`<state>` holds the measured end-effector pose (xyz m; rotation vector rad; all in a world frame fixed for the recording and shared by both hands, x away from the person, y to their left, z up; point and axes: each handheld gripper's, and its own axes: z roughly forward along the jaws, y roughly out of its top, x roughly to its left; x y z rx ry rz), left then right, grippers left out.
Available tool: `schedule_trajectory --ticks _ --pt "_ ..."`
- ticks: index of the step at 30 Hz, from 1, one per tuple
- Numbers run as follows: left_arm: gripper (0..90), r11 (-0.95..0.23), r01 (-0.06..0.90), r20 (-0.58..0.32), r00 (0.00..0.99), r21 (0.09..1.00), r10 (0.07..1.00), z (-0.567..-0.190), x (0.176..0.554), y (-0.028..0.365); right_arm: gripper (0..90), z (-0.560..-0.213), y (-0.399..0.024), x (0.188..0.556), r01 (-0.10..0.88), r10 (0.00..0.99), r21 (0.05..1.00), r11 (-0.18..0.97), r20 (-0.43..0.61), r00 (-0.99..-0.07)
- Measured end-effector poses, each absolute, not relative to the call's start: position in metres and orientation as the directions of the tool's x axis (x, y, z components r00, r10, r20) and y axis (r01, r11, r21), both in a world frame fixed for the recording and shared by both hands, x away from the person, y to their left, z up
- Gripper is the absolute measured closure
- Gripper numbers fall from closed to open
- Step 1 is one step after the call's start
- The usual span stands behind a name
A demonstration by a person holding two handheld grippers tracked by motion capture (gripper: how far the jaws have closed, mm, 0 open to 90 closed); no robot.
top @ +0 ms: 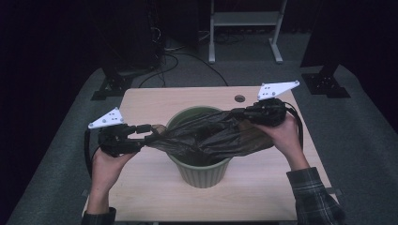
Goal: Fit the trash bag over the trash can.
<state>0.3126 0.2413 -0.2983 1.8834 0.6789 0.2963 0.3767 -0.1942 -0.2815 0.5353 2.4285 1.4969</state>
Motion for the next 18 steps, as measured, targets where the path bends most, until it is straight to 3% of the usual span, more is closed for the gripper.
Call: schedule_trajectory --ticks 6,12,18 --pt "36.3 -0.285 0.260 -0.058 0.823 0.922 0.565 -0.271 0.308 0.240 89.7 -0.281 -0.182 0.382 0.192 0.406 0.893 0.408 0.011 -0.914" --pt "33.7 -0.290 0.203 -0.010 0.834 0.935 0.552 -0.243 0.306 0.232 89.7 -0.281 -0.163 0.386 0.195 0.396 0.875 0.443 0.004 -0.918" --pt "32.7 -0.331 0.195 0.006 0.854 0.923 0.520 -0.241 0.317 0.205 89.7 -0.281 -0.148 0.388 0.201 0.367 0.882 0.426 0.034 -0.930"
